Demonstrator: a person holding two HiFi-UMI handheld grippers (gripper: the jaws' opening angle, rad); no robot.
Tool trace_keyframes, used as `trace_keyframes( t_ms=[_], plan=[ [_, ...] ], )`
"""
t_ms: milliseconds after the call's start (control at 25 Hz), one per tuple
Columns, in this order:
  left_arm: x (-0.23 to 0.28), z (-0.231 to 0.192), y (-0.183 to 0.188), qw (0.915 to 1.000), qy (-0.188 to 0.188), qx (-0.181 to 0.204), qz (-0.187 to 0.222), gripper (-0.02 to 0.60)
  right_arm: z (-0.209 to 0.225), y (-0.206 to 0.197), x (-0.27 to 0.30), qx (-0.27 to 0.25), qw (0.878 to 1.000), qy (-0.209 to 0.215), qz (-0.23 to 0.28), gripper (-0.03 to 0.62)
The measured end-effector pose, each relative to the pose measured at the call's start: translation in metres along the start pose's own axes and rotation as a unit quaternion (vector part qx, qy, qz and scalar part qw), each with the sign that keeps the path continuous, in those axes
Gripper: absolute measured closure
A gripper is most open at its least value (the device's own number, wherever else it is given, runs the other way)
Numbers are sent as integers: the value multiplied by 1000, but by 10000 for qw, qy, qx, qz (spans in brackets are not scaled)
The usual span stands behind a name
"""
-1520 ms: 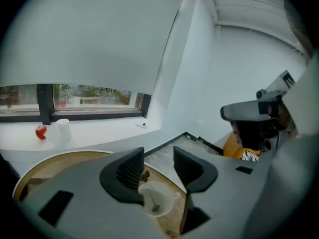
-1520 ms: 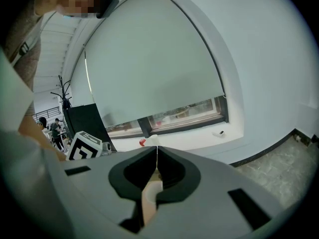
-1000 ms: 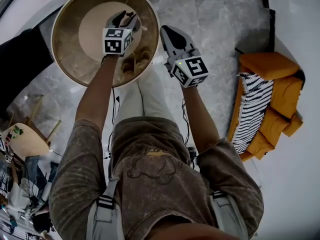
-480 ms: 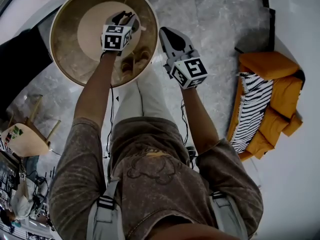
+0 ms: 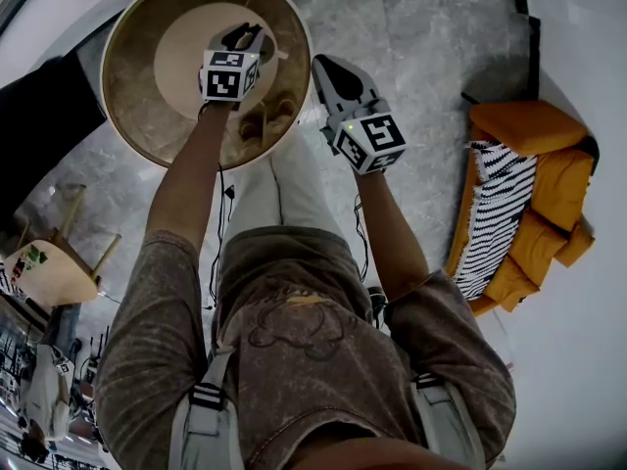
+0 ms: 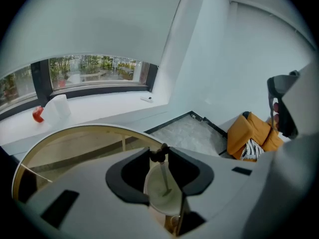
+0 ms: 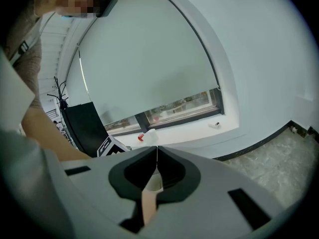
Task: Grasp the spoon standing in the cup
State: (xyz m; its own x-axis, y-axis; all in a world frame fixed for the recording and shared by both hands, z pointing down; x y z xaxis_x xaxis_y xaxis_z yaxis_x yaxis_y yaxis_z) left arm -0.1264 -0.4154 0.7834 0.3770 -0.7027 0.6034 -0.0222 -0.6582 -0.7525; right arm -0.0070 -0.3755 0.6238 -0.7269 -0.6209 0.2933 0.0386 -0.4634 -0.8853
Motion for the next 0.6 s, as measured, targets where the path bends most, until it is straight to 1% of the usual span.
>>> trace_keyframes(
  t_ms=[440, 600],
  plan=[
    [-27, 12, 10, 9997, -66, 80, 214, 457, -9, 4, -11, 0, 10000, -34, 13, 574],
    [-39, 19, 20, 9994, -67, 143, 296, 457, -12, 7, -19, 11, 10000, -41, 3, 574]
  ],
)
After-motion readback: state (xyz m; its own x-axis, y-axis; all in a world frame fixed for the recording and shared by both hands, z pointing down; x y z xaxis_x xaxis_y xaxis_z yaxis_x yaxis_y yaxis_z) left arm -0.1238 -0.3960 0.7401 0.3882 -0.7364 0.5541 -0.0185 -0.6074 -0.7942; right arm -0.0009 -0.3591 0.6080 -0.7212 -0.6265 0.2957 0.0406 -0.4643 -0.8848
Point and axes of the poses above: the fingertips, and each gripper's own axes: x forward along the fingers, z to its right, y out of its top, the point moved 1 cm from there along -x, backward along the fingers, and after that the axes turned 8 degrees about z, right-handed, at the moved point
